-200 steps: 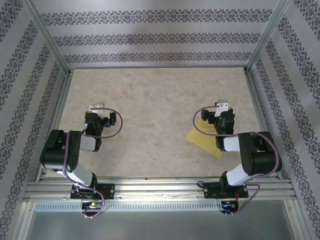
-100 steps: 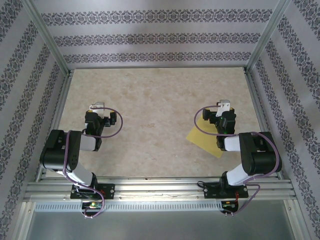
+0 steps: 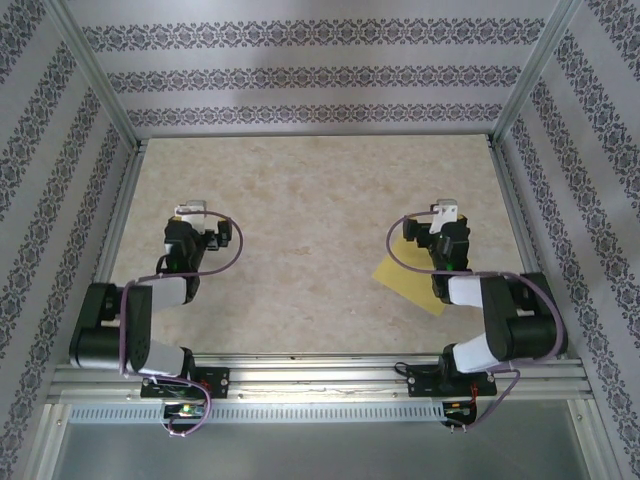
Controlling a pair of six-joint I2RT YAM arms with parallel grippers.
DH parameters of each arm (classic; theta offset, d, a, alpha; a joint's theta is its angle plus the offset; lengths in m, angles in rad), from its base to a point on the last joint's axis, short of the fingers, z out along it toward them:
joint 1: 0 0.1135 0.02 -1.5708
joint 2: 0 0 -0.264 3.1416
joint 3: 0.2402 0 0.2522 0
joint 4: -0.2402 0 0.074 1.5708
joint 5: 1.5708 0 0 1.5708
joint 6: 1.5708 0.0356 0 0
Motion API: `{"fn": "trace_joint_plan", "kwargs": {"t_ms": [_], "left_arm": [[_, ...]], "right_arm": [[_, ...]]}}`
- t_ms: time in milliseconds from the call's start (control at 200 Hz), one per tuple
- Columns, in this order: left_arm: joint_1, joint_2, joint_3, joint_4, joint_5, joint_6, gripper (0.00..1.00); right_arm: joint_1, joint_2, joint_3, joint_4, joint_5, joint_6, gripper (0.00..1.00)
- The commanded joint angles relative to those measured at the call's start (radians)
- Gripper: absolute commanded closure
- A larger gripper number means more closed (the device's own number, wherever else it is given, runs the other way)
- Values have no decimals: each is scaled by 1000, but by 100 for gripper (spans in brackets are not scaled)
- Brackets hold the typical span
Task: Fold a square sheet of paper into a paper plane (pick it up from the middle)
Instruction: Move the square sheet of paper to the center of the table.
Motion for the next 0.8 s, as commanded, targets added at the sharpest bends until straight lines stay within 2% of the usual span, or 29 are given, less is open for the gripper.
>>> {"fn": "trace_joint_plan", "kwargs": {"t_ms": [0, 60, 120, 185, 270, 330, 440, 515, 629, 694, 794], "left_arm": [[-38, -108, 89, -320, 25, -36, 1], [-128, -167, 126, -432, -103, -33, 1], [-177, -208, 132, -450, -127, -90, 1], [-197, -231, 173, -519, -106, -222, 1], [-216, -216, 255, -639, -29, -327, 1], [-216, -211, 274, -651, 51, -401, 1], [-215, -251, 209, -529, 122, -531, 1], [-213, -257, 197, -501, 148, -559, 1], [-209, -255, 180, -460, 111, -610, 1], [-200, -265, 125, -356, 76, -675, 1], [-162, -284, 42, -193, 120, -753, 1]], "right_arm": [[7, -197, 132, -441, 100, 125, 2], [0, -257, 243, -770, 90, 240, 2], [-15, -295, 310, -1004, -7, 340, 2], [-30, -323, 323, -1127, -139, 460, 2], [-51, -349, 290, -1207, -258, 577, 2], [-62, -359, 253, -1206, -328, 636, 2], [-64, -339, 251, -1252, -340, 674, 2], [-64, -306, 276, -1305, -344, 675, 2], [-63, -275, 264, -1320, -378, 686, 2], [-62, -261, 245, -1304, -383, 691, 2], [-58, -217, 251, -1302, -405, 687, 2]]}}
